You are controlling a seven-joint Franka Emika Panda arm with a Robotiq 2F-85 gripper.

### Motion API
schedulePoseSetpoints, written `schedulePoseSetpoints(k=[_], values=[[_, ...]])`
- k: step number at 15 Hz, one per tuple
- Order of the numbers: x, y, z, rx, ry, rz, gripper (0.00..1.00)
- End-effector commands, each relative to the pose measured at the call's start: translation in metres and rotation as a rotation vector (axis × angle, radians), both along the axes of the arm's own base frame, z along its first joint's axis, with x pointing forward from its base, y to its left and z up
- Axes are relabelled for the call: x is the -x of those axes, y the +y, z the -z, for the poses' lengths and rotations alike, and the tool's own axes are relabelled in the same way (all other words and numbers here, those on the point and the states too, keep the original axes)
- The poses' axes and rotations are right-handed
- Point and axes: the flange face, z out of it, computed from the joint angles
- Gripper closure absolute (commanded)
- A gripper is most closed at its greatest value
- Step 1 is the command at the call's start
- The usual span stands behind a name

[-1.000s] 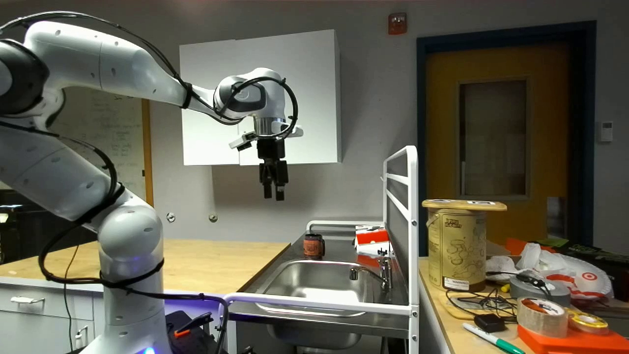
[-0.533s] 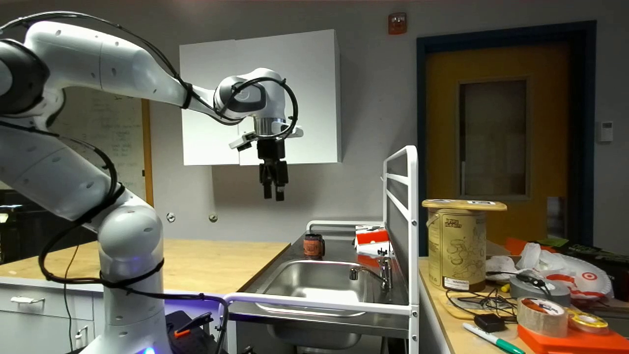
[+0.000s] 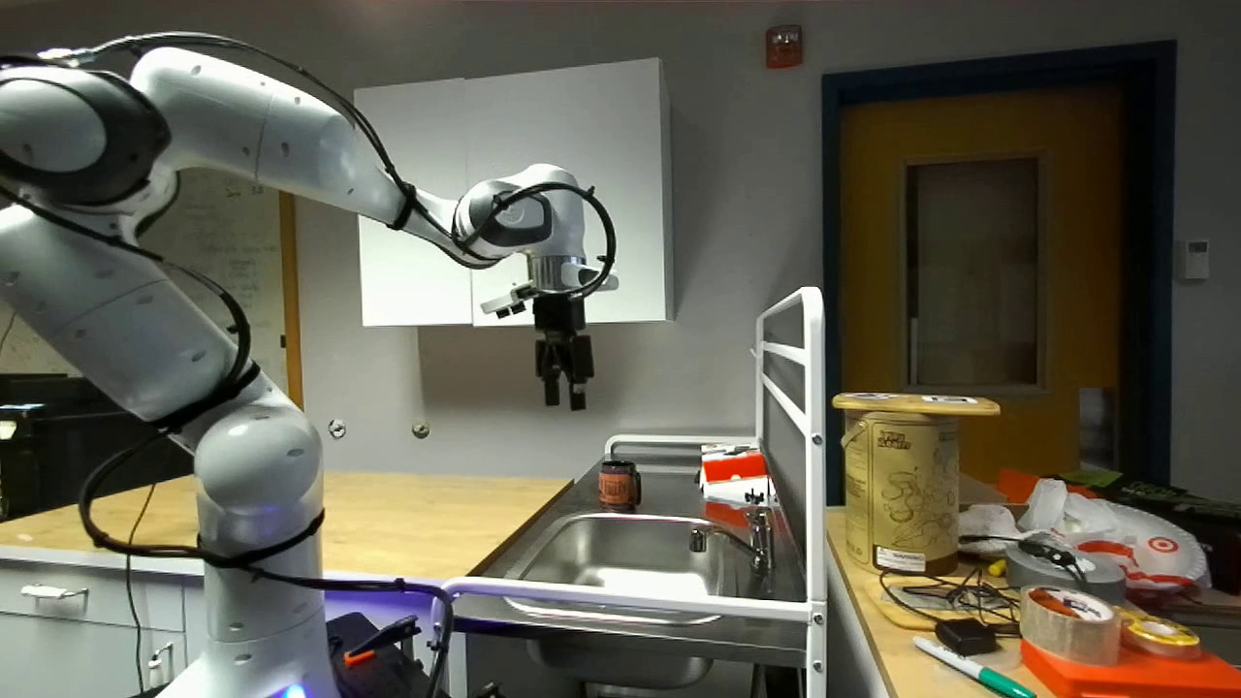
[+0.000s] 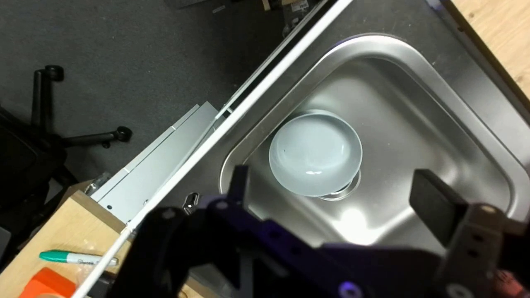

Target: Put the mug in the sink

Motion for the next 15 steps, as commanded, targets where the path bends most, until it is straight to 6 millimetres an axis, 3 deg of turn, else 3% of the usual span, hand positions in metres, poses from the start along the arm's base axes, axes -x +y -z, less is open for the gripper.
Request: schedulePoseSetpoints(k=[1, 10, 15], values=[[-0.068, 0.02, 0.01, 0.022, 0.019, -0.009, 0.0], [-0.214, 0.093, 0.026, 0.065, 0.037, 0.022, 0.0], [-0.282, 0.14, 0.054, 0.029, 0.104, -0.056, 0.0]])
